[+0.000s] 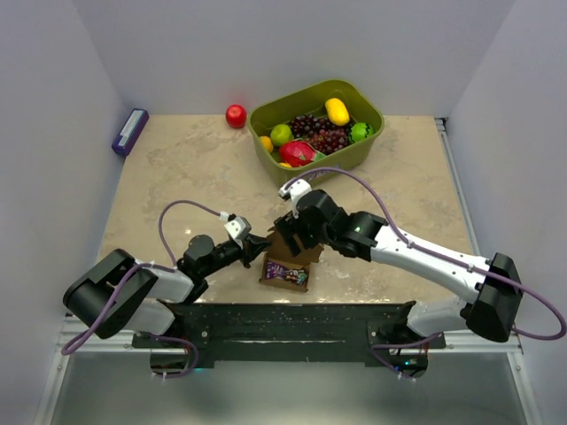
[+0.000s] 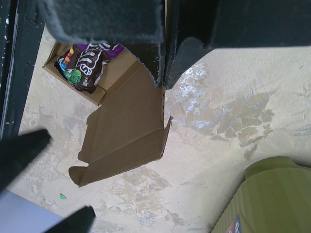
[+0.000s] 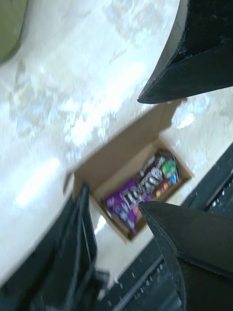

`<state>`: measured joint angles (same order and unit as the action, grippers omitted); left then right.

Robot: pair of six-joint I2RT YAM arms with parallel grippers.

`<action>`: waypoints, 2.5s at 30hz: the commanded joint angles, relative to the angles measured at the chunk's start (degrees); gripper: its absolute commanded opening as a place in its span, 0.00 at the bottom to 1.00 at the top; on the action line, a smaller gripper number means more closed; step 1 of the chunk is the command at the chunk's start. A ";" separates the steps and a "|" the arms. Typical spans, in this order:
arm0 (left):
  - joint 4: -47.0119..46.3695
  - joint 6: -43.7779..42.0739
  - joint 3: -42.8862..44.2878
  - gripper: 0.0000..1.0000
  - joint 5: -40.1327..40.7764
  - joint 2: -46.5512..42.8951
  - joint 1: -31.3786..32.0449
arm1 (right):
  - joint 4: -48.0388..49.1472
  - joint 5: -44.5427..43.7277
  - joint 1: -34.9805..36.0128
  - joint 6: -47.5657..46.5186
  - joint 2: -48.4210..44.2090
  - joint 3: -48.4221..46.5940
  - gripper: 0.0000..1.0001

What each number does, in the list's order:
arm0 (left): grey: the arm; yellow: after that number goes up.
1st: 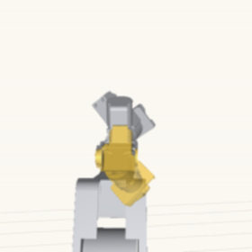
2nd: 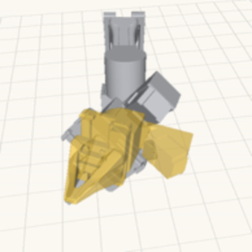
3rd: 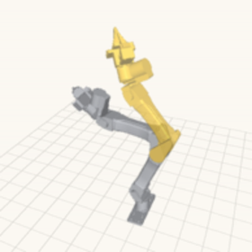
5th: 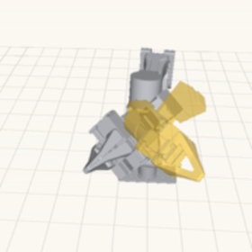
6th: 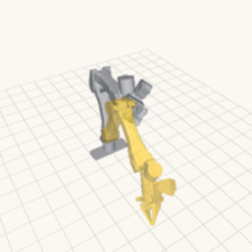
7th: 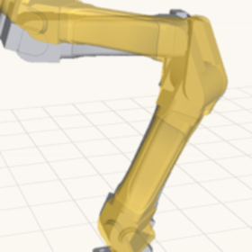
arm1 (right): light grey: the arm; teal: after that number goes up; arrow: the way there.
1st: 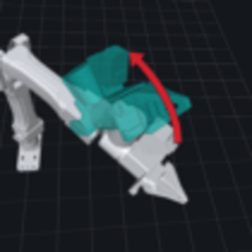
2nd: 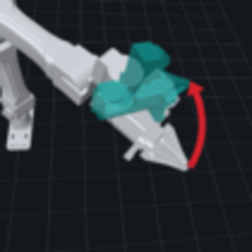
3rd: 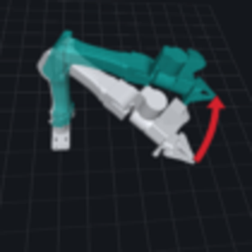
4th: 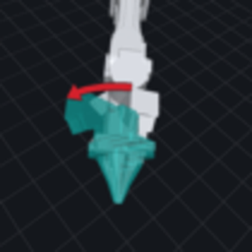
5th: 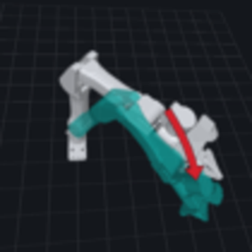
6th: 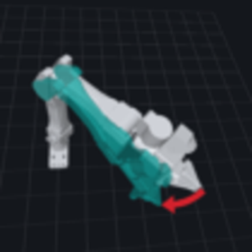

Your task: Fold the paper box

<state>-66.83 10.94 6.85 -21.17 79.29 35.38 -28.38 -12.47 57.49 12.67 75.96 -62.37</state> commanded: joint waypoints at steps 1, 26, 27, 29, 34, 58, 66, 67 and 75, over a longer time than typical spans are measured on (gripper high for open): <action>-4.45 -0.74 -0.17 0.00 -1.33 -0.18 0.22 | 0.95 -0.19 -2.91 -6.75 -1.87 0.49 0.83; 2.84 1.19 3.78 0.56 -5.29 -2.37 0.13 | -6.33 8.69 -6.34 -24.44 12.80 -7.67 0.00; 3.28 1.28 3.78 0.61 -4.42 -2.90 0.13 | -6.68 7.65 -6.34 -24.70 12.98 -8.12 0.00; 5.21 1.37 3.78 0.65 -3.45 -4.84 0.13 | -7.82 5.89 -6.34 -25.32 13.51 -9.25 0.00; 10.75 1.10 3.87 0.70 1.30 -8.96 -0.31 | -10.99 -1.92 -6.25 -27.42 14.82 -12.33 0.00; 19.01 5.85 12.21 0.73 2.62 -8.28 -0.84 | 10.96 -14.51 -6.95 -13.12 0.97 -2.53 0.99; 18.68 9.79 23.29 0.72 -4.30 3.66 -3.21 | 14.33 -15.16 -15.64 7.87 -10.30 9.45 0.99; 18.14 10.59 23.99 0.72 -5.10 4.64 -3.12 | 14.06 -12.43 -18.27 8.94 -11.27 11.55 0.99; 13.05 10.51 25.49 0.73 -7.12 9.82 -4.96 | 15.46 -6.51 -21.02 18.88 -27.06 25.26 0.69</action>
<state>-46.63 20.53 31.07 -24.93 87.48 32.10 -15.81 -21.56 36.58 23.51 56.49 -42.11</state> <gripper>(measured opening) 0.723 0.691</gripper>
